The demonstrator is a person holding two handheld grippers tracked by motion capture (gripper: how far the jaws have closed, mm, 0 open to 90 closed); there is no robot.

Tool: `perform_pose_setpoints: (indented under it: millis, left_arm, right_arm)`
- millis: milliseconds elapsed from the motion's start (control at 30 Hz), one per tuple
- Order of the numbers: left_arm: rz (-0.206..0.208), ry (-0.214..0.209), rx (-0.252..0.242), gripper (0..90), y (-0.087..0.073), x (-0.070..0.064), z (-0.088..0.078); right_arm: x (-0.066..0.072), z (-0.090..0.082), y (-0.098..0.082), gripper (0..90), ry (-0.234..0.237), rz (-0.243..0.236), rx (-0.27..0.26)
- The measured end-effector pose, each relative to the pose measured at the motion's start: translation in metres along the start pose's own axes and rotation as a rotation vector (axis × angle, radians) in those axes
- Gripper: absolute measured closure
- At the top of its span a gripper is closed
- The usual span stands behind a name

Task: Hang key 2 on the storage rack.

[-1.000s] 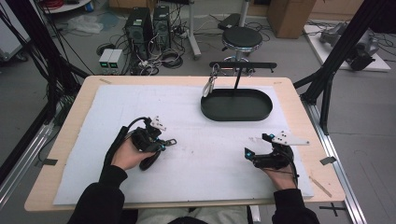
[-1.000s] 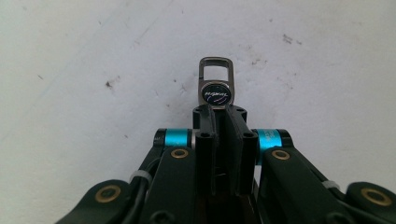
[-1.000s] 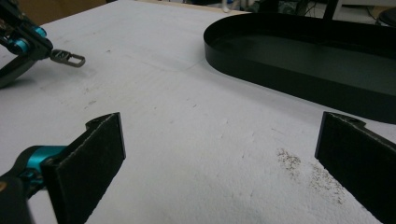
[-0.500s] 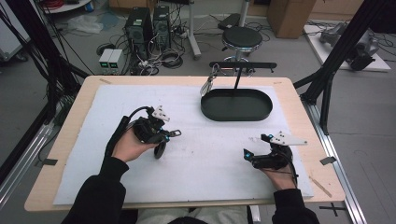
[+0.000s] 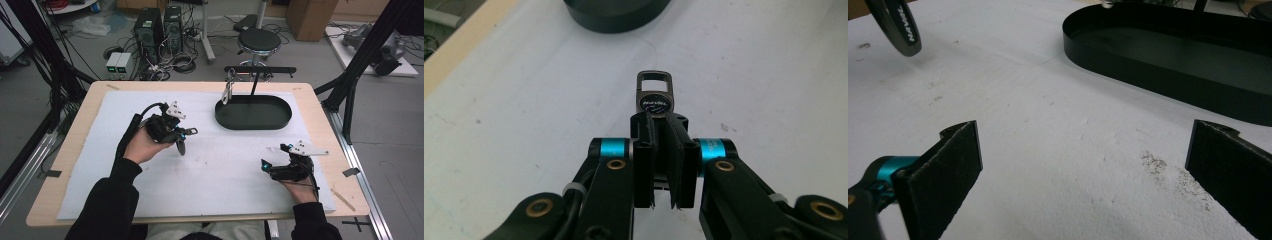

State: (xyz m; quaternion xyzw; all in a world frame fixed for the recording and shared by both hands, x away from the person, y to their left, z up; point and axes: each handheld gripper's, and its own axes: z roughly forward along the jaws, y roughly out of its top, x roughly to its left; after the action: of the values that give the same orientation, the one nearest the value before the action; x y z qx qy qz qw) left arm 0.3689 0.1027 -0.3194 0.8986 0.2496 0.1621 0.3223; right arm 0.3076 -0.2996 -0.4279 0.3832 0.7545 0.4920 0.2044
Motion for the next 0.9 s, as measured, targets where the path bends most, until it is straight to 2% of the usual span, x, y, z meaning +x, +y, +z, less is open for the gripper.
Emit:
perform_pose_setpoints:
  millis: [367, 900]
  left_arm:
    - [0.038, 0.013, -0.037, 82.5, 0.036, 0.003, -0.009]
    - [0.024, 0.012, -0.086, 82.6, 0.069, 0.018, -0.005]
  right_arm:
    - [-0.001, -0.001, 0.000, 0.9, -0.013, 0.007, -0.001]
    - [-0.002, -0.001, -0.001, 0.9, -0.022, 0.010, 0.003]
